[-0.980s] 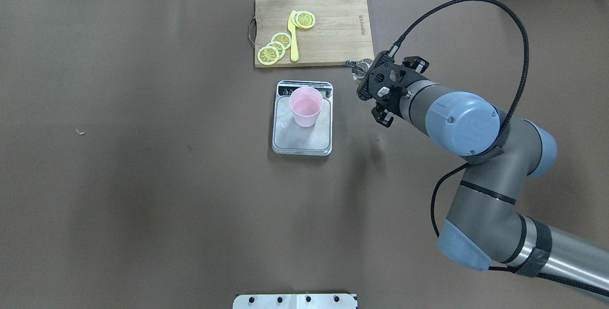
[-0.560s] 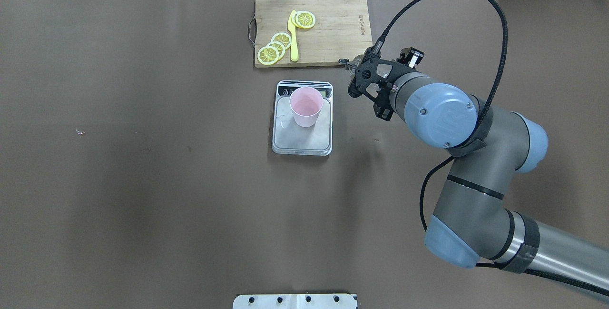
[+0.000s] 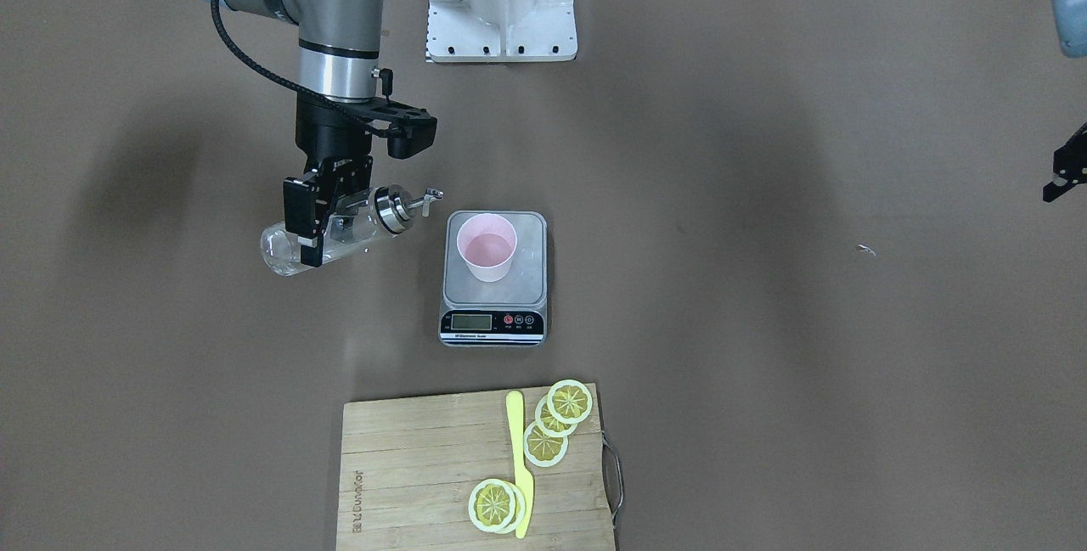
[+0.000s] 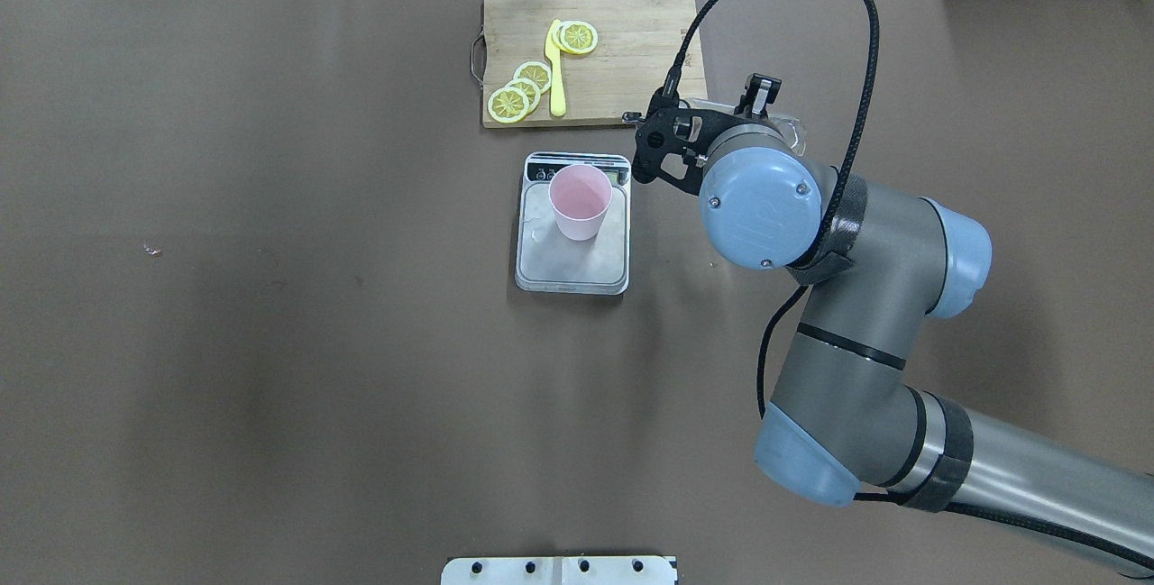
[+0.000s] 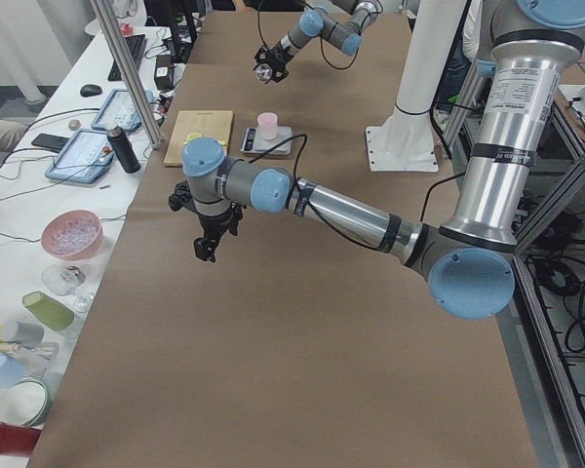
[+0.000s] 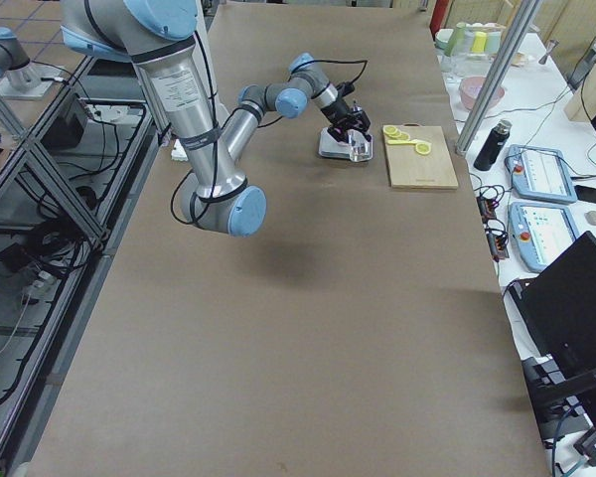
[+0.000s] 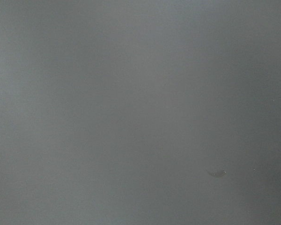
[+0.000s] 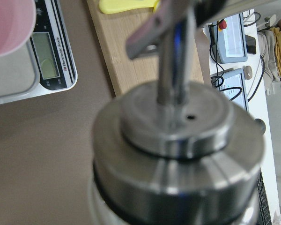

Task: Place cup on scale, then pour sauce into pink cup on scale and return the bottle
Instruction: 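Lift the sauce bottle with the right gripper toward the pink cup, then tilt the sauce bottle with the right gripper to pour into the cup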

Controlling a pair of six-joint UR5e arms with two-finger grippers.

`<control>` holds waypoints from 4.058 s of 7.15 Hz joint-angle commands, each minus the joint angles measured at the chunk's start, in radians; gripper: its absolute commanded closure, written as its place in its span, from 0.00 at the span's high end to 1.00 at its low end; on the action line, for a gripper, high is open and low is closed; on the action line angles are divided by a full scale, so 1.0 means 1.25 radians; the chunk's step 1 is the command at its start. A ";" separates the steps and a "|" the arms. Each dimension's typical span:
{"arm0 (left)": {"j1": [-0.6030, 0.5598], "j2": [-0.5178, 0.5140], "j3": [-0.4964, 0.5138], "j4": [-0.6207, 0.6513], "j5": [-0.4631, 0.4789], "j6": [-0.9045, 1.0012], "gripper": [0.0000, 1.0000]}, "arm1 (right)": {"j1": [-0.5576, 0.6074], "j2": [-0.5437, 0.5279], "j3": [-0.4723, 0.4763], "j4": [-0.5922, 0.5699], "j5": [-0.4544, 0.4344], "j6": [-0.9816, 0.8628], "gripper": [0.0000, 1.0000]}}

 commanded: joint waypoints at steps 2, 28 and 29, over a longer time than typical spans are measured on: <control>-0.004 0.000 0.008 0.000 0.000 0.000 0.97 | -0.019 0.001 -0.022 -0.005 -0.029 -0.002 0.25; -0.016 0.000 0.025 -0.001 -0.001 0.000 0.97 | -0.065 0.126 -0.179 -0.193 -0.235 -0.122 0.22; -0.017 0.000 0.025 -0.001 -0.001 0.000 0.97 | -0.066 0.139 -0.192 -0.194 -0.243 -0.122 0.22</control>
